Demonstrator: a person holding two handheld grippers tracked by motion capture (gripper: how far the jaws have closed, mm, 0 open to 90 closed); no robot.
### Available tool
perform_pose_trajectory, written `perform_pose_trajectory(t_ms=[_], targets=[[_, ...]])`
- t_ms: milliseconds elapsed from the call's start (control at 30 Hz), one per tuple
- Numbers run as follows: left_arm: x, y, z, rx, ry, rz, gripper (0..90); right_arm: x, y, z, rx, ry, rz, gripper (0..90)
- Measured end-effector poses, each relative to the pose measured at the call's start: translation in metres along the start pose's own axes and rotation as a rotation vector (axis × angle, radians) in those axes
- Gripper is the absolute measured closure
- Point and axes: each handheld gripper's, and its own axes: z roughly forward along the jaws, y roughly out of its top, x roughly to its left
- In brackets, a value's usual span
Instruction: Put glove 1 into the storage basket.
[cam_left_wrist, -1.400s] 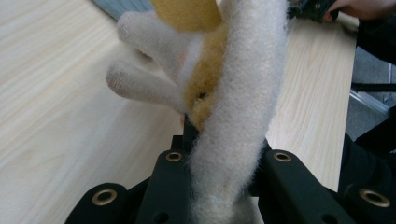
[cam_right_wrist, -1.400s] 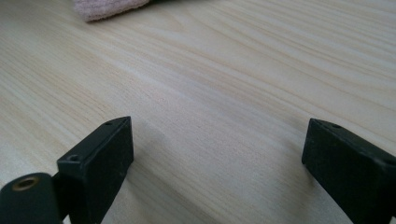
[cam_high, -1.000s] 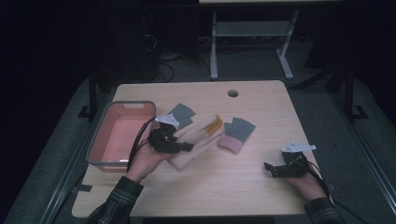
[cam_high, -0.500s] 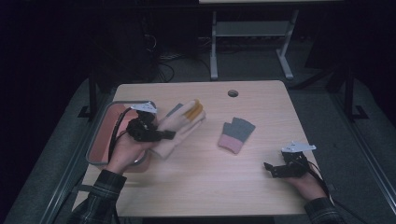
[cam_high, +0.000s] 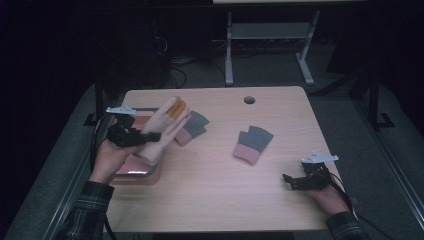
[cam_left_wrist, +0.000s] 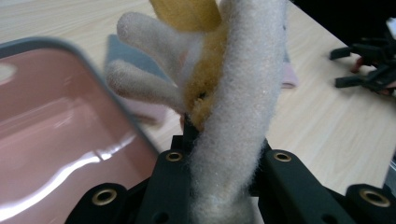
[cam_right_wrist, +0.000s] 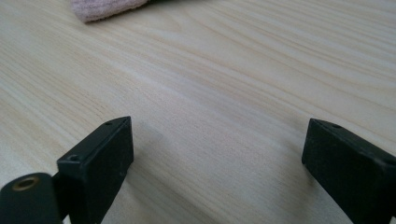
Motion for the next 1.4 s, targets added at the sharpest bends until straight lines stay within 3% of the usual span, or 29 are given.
perform_pose_trajectory(t_ms=[333, 500, 767, 1100, 1267, 1400], targets=[[0.037, -0.022, -0.018, -0.016, 0.080, -0.101, 77.4, 0.000, 0.000, 0.000, 0.002, -0.002, 0.004, 8.5], [0.053, -0.033, -0.018, 0.004, 0.119, -0.151, 77.3, 0.000, 0.000, 0.000, 0.002, -0.003, 0.004, 8.4], [0.072, -0.047, -0.005, 0.075, 0.173, -0.211, 76.7, 0.000, 0.000, 0.000, 0.001, -0.003, 0.003, 8.5], [0.080, -0.056, 0.016, 0.184, 0.196, -0.261, 74.2, 0.000, 0.000, 0.000, 0.002, -0.003, 0.003, 8.4], [0.082, -0.055, 0.024, 0.261, 0.218, -0.269, 65.6, 0.000, 0.000, 0.000, 0.002, -0.003, 0.004, 8.4], [0.084, -0.055, 0.028, 0.294, 0.213, -0.291, 44.7, 0.000, 0.000, 0.000, 0.002, -0.003, 0.004, 8.5]])
